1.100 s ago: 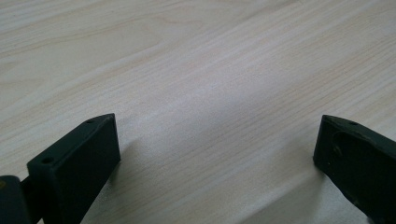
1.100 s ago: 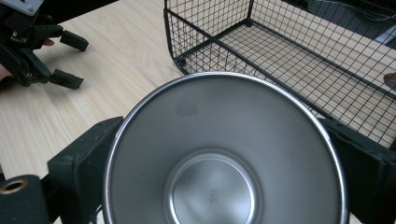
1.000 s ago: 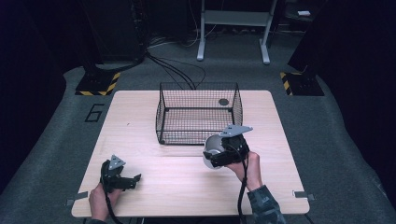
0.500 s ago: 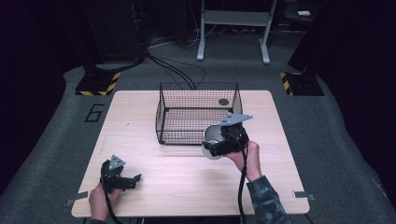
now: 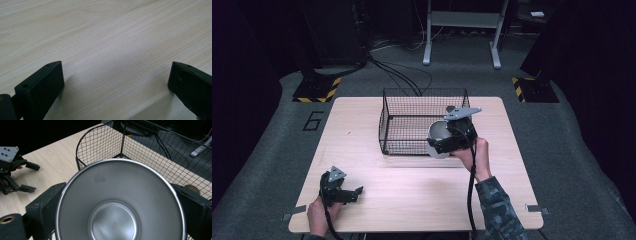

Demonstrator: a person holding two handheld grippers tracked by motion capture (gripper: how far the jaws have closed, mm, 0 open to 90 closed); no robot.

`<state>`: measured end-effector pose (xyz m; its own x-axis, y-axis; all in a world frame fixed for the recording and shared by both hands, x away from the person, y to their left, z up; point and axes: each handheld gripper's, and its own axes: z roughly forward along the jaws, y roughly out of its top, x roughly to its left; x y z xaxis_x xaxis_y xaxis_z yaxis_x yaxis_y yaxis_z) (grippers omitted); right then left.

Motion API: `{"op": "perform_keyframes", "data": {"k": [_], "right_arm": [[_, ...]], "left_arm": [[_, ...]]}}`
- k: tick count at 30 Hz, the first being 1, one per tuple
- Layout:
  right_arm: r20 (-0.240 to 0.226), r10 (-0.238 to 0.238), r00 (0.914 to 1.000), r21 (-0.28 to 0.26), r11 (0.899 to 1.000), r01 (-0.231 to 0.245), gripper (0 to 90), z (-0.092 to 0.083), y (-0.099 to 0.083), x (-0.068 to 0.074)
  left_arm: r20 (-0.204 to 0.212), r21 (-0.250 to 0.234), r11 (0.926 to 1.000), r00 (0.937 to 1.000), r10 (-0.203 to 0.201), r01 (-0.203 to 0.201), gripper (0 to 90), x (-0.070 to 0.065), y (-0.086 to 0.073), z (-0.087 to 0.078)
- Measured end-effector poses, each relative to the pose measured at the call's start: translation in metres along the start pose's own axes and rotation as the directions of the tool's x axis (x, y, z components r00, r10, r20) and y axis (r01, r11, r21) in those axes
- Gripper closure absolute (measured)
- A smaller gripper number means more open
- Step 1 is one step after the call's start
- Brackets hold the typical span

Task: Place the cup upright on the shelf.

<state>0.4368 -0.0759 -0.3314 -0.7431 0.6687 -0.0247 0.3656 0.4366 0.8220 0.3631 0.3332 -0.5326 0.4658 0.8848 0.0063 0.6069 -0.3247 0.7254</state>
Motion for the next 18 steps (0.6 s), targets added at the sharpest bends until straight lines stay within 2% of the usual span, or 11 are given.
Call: {"op": "perform_keyframes", "data": {"k": [4, 8, 15, 18], "right_arm": [[0.006, 0.006, 1.0000, -0.003, 1.000, -0.006, 6.2, 0.001, 0.005, -0.003], [0.014, -0.014, 0.9998, -0.003, 1.000, 0.014, 6.2, 0.004, 0.013, -0.009], [0.027, -0.007, 0.9996, 0.002, 1.000, 0.007, 6.1, 0.012, 0.025, -0.019], [0.032, 0.014, 0.9994, 0.010, 1.000, -0.014, 6.2, 0.016, 0.029, -0.024]], "left_arm": [[0.000, 0.000, 1.0000, 1.0000, 0.000, 0.000, 0.5, 0.000, 0.000, 0.000], [0.000, 0.000, 1.0000, 1.0000, 0.000, 0.000, 0.4, 0.000, 0.000, 0.000], [0.000, 0.000, 1.0000, 1.0000, 0.001, -0.001, 0.5, 0.000, 0.000, 0.000], [0.000, 0.000, 1.0000, 1.0000, 0.000, 0.000, 0.5, 0.000, 0.000, 0.000]]}}
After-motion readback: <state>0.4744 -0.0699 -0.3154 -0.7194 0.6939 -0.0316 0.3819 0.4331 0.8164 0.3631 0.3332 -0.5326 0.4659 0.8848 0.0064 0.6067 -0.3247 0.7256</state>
